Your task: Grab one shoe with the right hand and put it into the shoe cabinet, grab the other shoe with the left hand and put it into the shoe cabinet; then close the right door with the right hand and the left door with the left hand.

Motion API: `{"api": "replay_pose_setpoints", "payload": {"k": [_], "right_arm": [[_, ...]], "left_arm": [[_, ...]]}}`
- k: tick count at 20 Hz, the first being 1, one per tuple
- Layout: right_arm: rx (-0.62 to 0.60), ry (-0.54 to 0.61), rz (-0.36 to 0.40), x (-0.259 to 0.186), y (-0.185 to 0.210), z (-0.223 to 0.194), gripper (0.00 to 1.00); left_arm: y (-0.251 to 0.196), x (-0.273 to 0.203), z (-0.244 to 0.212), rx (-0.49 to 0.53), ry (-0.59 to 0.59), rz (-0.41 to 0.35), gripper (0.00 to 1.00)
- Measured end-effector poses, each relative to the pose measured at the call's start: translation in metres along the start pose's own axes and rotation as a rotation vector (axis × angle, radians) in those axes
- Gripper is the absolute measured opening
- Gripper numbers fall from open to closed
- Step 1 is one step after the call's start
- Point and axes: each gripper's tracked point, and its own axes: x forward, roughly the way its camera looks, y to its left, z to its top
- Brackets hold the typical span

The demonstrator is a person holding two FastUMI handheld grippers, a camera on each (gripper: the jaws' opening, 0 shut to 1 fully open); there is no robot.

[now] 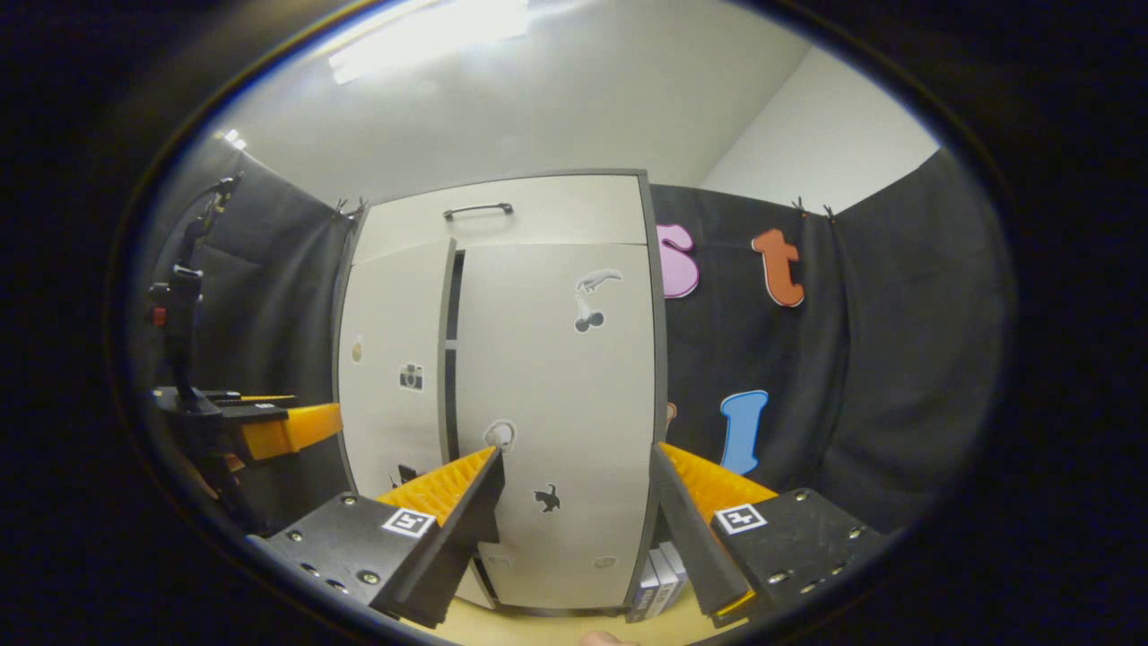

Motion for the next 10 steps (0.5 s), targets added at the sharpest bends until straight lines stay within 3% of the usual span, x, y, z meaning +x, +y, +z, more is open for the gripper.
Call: {"api": "replay_pose_setpoints", "payload": {"k": [1,8,10], "right_arm": [[0.006,-0.006,0.006,-0.002,0.002,0.003,0.98],[0.028,-0.039,0.001,-0.013,0.006,0.015,0.98],[0.034,-0.036,-0.001,-0.017,0.009,0.013,0.98]], "left_arm": [[-0.002,-0.003,0.001,0.003,-0.003,0.0,0.93],[-0.003,-0.02,0.006,0.001,-0.039,0.025,0.93],[-0.002,-0.02,0.002,0.008,-0.035,0.029,0.89]]}}
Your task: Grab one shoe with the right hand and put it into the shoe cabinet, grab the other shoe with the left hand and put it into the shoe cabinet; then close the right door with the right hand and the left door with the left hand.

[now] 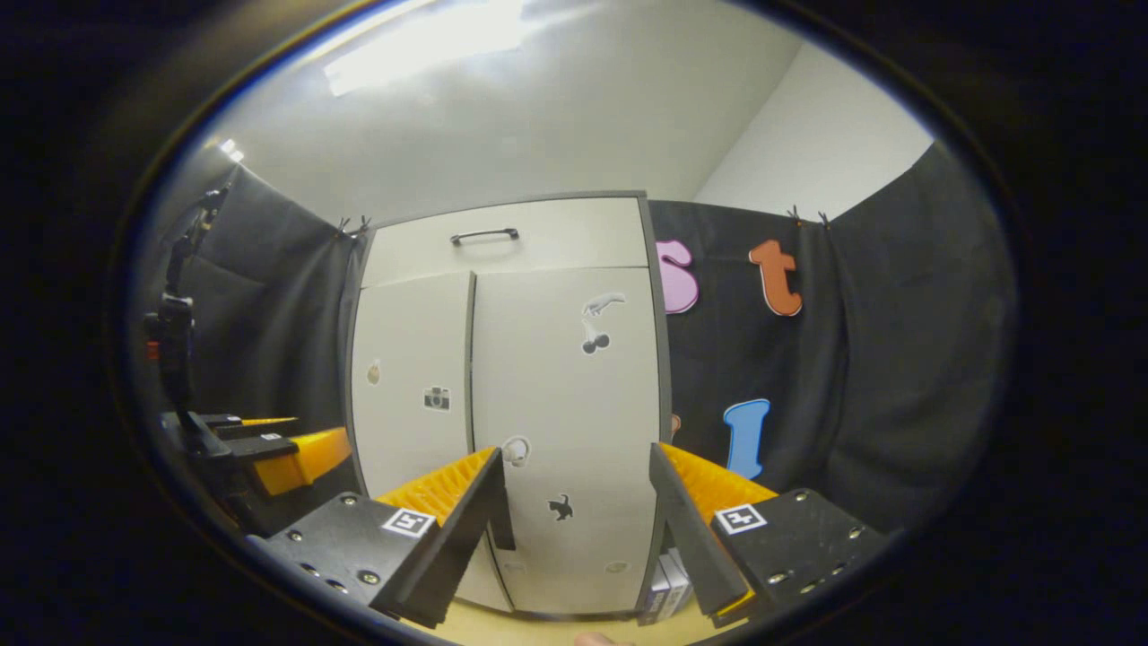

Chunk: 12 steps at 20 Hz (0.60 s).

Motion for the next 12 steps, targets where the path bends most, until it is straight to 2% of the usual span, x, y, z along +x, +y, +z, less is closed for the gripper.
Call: {"api": "replay_pose_setpoints", "payload": {"k": [1,2,3,8,12], "right_arm": [[-0.004,0.005,-0.004,-0.001,0.0,-0.002,0.98],[-0.012,0.009,-0.007,-0.003,0.0,-0.003,0.98],[-0.021,0.014,-0.007,-0.006,0.001,-0.006,0.98],[-0.065,0.004,0.01,-0.013,0.001,-0.005,0.98],[-0.065,0.001,0.012,-0.017,-0.006,-0.003,0.98]], "left_arm": [[0.001,0.001,-0.002,0.002,0.003,0.004,0.93],[0.001,0.002,-0.003,0.002,0.006,0.006,0.89],[0.0,0.003,-0.006,-0.002,0.014,0.008,0.93],[-0.005,0.003,-0.012,-0.035,0.034,0.025,0.93],[-0.011,0.001,-0.009,-0.019,0.023,0.034,0.93]]}}
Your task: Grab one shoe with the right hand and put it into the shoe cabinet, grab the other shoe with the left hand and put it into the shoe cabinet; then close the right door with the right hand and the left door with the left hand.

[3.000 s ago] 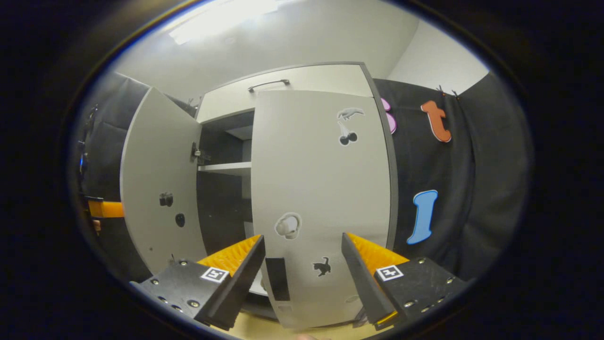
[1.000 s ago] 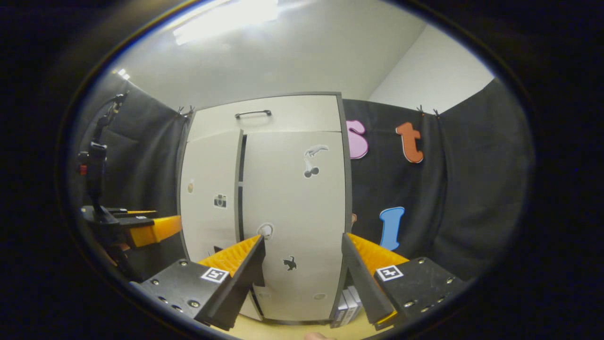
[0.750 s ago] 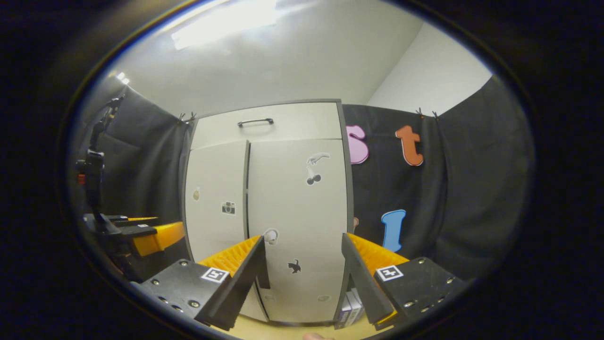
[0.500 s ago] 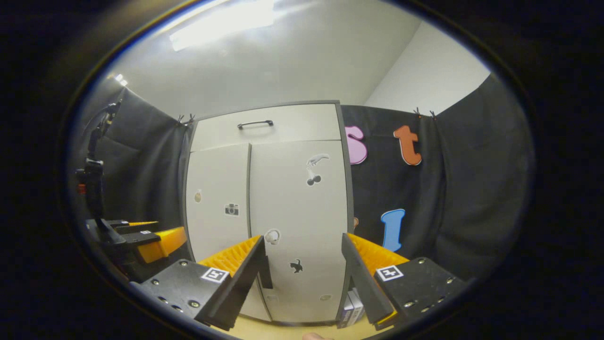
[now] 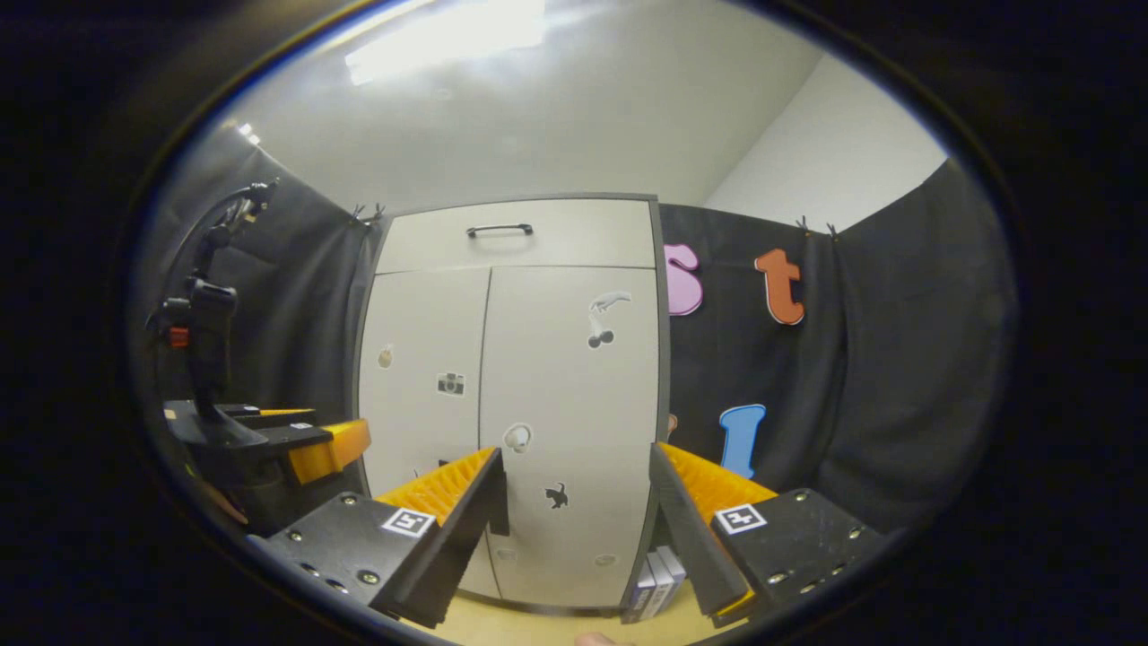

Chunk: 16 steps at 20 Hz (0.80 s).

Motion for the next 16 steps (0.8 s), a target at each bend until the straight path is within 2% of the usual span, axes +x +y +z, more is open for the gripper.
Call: {"api": "replay_pose_setpoints", "payload": {"k": [1,2,3,7,8,9,10,16], "right_arm": [[-0.001,0.0,-0.005,-0.001,-0.003,0.0,0.98],[-0.002,0.0,-0.009,-0.002,-0.007,0.0,0.98],[-0.002,-0.001,-0.011,-0.003,-0.009,0.0,0.98],[-0.002,-0.007,-0.021,-0.005,-0.018,0.002,0.98],[-0.005,-0.009,-0.024,-0.005,-0.02,0.003,0.98],[-0.007,-0.01,-0.026,-0.005,-0.022,0.003,0.98],[-0.006,-0.011,-0.028,-0.005,-0.024,0.004,0.98],[-0.005,-0.016,-0.034,-0.004,-0.032,0.005,0.98]], "left_arm": [[-0.002,0.0,0.0,0.002,-0.002,-0.003,0.93],[-0.006,0.0,0.001,0.002,-0.005,-0.006,0.89],[-0.007,-0.001,0.003,0.001,-0.009,-0.009,0.93],[-0.015,-0.002,0.005,0.002,-0.019,-0.008,0.93],[-0.016,-0.003,0.006,0.004,-0.021,-0.007,0.89],[-0.017,-0.003,0.007,0.003,-0.022,-0.008,0.89],[-0.019,-0.003,0.008,0.002,-0.025,-0.011,0.93],[-0.024,-0.003,0.009,-0.004,-0.035,-0.01,0.93]]}}
